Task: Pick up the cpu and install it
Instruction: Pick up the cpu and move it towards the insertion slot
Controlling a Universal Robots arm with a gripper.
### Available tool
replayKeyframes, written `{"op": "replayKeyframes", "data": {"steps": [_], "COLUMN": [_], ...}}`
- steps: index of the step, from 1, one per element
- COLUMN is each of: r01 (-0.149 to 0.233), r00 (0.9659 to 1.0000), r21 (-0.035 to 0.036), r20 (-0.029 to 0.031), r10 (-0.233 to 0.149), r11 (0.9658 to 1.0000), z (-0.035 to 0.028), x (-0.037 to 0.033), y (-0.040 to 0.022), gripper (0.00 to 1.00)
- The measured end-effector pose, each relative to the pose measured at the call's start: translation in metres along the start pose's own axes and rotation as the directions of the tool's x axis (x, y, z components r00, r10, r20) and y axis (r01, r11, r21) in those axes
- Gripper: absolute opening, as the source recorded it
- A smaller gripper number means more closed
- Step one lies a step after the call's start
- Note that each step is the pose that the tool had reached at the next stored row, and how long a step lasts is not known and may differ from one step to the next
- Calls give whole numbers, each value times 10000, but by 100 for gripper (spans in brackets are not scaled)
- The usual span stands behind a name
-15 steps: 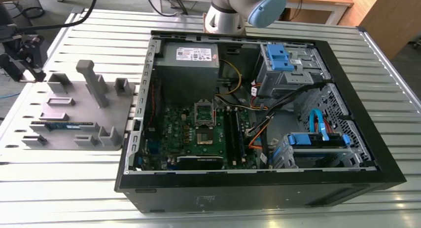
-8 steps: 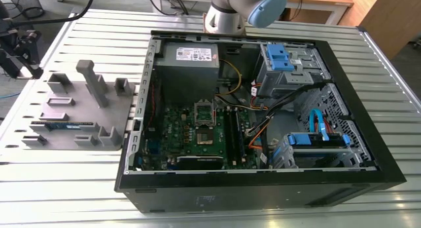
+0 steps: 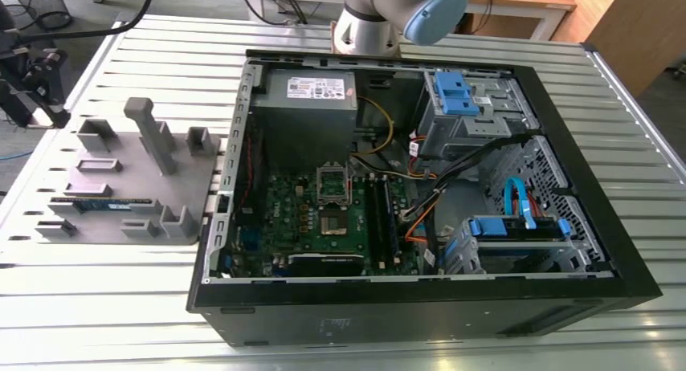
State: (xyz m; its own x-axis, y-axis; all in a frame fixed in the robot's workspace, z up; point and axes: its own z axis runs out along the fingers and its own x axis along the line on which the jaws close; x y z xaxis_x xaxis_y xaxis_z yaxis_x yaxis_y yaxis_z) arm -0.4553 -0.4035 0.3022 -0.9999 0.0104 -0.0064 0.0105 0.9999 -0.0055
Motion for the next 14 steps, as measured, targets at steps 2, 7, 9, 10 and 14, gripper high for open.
{"op": "replayKeyframes", "data": {"steps": [2, 7, 9, 10, 14], "r01": [0, 0, 0, -1, 0], "r00": [10000, 10000, 10000, 10000, 10000], "r21": [0, 1, 1, -1, 0], "r20": [-1, -1, -1, 1, 0], "r10": [0, 0, 0, 1, 0], "r11": [10000, 10000, 10000, 10000, 10000], "z": [-1, -23, -42, -45, -47], "x": [0, 0, 0, 0, 0], "y": [0, 0, 0, 0, 0], "gripper": [47, 47, 47, 47, 47]}}
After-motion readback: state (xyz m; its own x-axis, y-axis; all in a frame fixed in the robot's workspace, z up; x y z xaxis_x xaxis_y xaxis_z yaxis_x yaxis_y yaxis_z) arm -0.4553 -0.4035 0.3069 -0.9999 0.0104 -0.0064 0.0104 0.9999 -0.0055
